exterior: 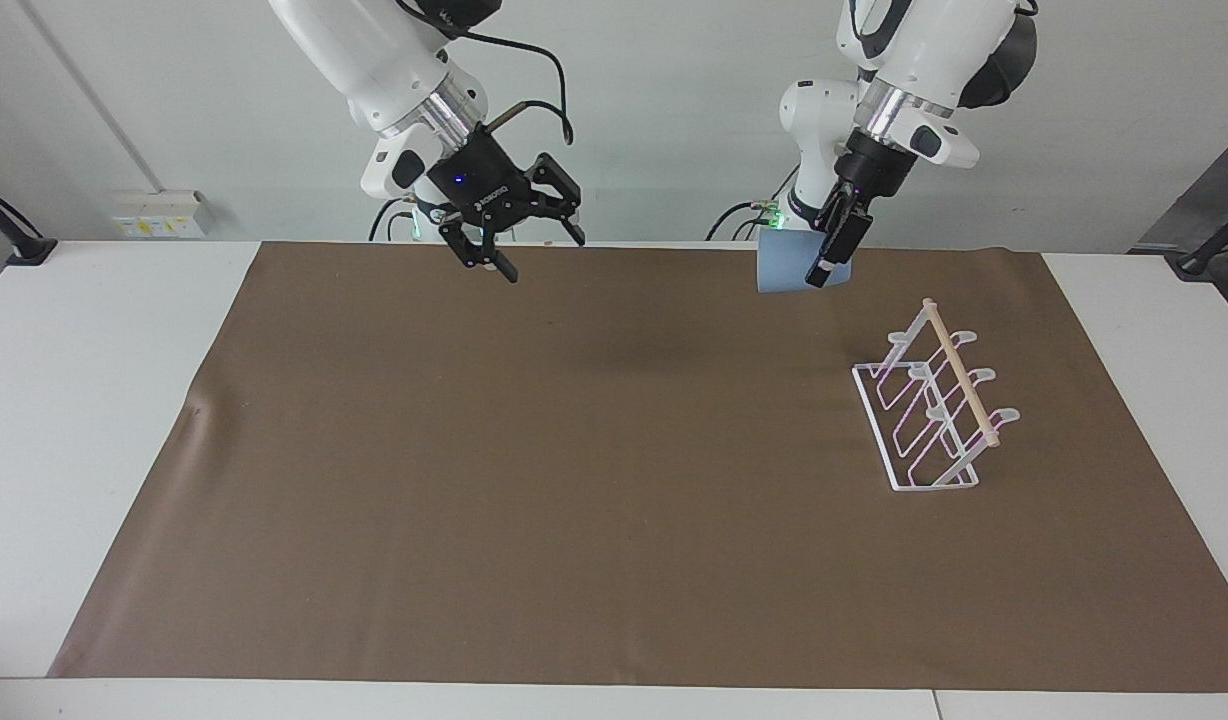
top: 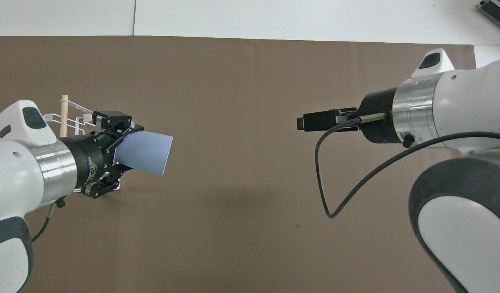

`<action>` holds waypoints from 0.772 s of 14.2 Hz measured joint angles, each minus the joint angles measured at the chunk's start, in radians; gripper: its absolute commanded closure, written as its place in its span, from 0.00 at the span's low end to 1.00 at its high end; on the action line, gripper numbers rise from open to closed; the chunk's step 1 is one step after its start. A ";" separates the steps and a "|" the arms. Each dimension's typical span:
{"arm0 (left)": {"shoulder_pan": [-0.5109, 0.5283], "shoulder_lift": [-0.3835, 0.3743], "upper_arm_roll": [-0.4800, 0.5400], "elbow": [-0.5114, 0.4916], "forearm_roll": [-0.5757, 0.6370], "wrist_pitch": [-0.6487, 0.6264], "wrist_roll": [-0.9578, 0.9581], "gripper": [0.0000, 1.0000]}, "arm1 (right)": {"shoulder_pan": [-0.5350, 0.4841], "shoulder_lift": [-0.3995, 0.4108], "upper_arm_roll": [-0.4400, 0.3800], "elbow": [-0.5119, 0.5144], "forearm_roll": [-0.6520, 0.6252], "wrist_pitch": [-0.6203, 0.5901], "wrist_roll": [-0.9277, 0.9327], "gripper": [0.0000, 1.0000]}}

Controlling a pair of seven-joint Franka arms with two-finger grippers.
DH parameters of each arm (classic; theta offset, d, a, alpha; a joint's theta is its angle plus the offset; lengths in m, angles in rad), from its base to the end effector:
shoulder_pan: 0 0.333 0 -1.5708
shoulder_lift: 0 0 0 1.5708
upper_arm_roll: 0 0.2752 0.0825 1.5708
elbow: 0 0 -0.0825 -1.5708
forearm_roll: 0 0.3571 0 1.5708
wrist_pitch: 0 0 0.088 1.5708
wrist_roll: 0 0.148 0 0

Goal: Hang cup on cup holder
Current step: 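Move the cup with the left gripper over the wire rack hooks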

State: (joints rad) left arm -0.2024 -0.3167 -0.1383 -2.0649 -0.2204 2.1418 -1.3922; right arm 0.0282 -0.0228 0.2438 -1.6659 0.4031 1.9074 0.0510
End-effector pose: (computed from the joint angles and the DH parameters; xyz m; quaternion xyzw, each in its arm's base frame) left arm 0.4618 -0.1872 0.5350 0.8251 0.5244 0.0642 0.2001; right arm 0.5301 0.1941 0.5548 -0.9703 -0.0670 -0.0961 0.2115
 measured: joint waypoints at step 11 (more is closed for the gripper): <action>0.121 0.061 0.009 0.005 0.624 0.101 0.219 1.00 | -0.006 0.000 -0.151 -0.022 -0.342 -0.021 -0.097 0.00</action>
State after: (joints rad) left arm -0.0814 -0.2553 -0.1289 -2.0598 0.4032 2.2432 -1.1733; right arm 0.0225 -0.0231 0.0926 -1.6876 0.0613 1.8863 -0.0465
